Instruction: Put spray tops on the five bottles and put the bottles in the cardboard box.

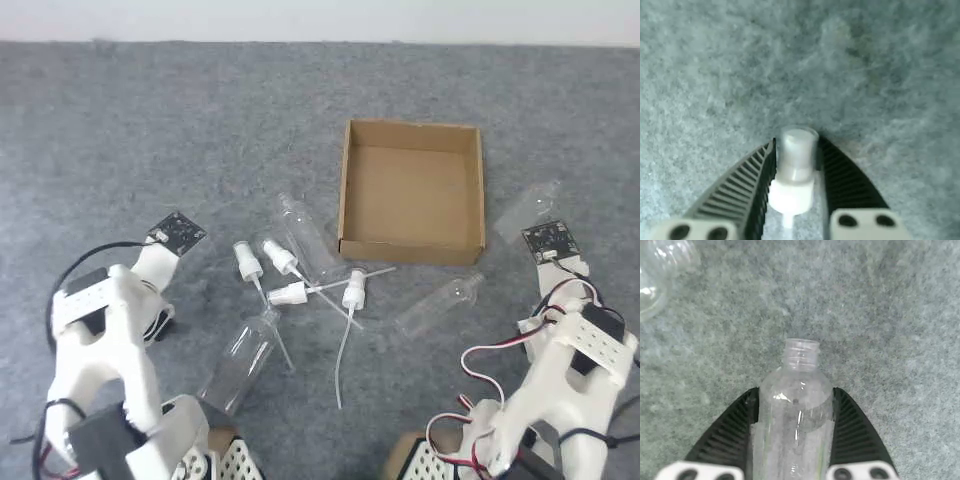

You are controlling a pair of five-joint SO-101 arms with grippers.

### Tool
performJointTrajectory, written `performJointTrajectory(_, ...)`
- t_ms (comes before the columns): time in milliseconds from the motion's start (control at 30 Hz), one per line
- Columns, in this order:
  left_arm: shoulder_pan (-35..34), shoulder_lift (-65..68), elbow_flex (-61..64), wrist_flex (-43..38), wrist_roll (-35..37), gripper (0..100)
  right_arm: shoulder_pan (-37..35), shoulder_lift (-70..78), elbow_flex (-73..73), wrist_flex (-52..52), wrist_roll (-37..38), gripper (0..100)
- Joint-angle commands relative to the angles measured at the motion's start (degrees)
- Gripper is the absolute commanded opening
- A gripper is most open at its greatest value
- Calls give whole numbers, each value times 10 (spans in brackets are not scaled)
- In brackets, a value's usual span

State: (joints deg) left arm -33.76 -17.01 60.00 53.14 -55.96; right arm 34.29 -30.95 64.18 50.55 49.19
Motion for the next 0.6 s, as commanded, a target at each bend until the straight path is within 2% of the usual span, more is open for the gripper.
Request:
performJointTrajectory(0,-20,-25,-7,-17,-3,55,1,8,21,17,5,7)
performJointTrajectory(100,-24,-25,-29,-15,12,37,1,8,21,17,5,7)
performJointTrajectory(333,-22,-25,-97,-11,137,33,-1,3,21,15,6,7)
performJointTrajectory(567,16,-25,-213,97,240,33,-1,2,17,-47,4,7)
